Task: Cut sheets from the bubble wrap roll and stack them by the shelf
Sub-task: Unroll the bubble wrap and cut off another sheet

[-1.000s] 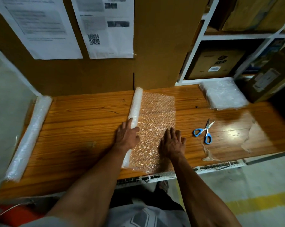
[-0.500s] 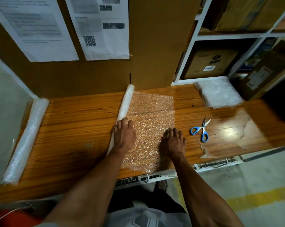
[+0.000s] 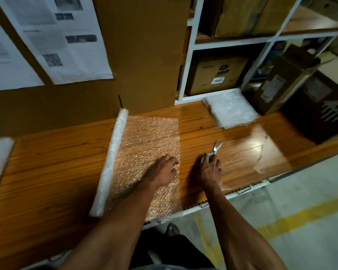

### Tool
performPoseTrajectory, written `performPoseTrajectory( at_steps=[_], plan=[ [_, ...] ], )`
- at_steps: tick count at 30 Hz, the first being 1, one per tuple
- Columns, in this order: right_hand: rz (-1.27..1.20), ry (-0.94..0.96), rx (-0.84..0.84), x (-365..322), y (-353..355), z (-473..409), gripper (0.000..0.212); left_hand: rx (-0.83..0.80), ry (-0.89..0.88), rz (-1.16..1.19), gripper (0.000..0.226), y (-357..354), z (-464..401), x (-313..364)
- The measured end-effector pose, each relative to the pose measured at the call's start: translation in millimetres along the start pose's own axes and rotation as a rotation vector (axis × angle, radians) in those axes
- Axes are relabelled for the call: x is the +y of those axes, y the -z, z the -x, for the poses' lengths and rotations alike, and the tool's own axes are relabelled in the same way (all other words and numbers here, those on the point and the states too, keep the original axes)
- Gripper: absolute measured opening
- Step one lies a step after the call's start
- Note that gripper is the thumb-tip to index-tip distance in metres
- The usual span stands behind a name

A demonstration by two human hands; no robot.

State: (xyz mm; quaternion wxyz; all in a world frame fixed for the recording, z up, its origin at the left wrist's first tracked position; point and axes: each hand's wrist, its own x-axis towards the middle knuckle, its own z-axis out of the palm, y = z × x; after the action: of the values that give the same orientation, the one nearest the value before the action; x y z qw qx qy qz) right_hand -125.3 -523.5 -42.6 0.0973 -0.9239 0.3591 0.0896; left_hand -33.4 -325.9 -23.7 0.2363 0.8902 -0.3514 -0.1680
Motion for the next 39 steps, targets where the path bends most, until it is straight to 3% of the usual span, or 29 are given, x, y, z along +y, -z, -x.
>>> performPoseTrajectory(
  at_steps=[8, 11, 13, 17, 20, 22, 26, 30, 33, 39],
  plan=[
    [-0.229, -0.012, 0.047, 26, 9, -49, 0.062, -0.039, 0.008, 0.006, 0.029, -27, -54, 38],
    [-0.288, -0.03, -0.009, 30, 14, -67, 0.076, -0.013, 0.051, 0.015, 0.029, -31, -65, 40],
    [-0.453, -0.052, -0.021, 31, 11, -74, 0.087, 0.01, 0.095, 0.05, 0.028, -32, -70, 41],
    [-0.789, -0.098, -0.042, 31, 11, -74, 0.04, 0.066, 0.308, 0.22, 0.024, -31, -80, 45],
    [-1.05, -0.177, -0.243, 27, 8, -78, 0.032, 0.039, 0.49, 0.418, 0.034, -27, -88, 51],
    [-1.157, -0.122, -0.348, 22, 7, -74, 0.022, -0.029, 0.531, 0.455, 0.036, -25, -88, 55],
    [-1.324, -0.044, -0.463, 15, 13, -59, 0.021, 0.039, 0.59, 0.519, 0.01, -16, -73, 54],
    [-1.537, -0.039, -0.524, 7, 20, -43, 0.032, 0.123, 0.644, 1.003, 0.018, -1, -54, 47],
    [-1.669, -0.016, -0.556, -7, 27, -22, 0.036, 0.01, 0.655, 1.454, 0.028, 21, -29, 50],
    [-1.778, 0.054, -0.62, -42, 46, 28, 0.035, -0.054, 0.607, 1.765, 0.039, 48, 28, 21]
  ],
)
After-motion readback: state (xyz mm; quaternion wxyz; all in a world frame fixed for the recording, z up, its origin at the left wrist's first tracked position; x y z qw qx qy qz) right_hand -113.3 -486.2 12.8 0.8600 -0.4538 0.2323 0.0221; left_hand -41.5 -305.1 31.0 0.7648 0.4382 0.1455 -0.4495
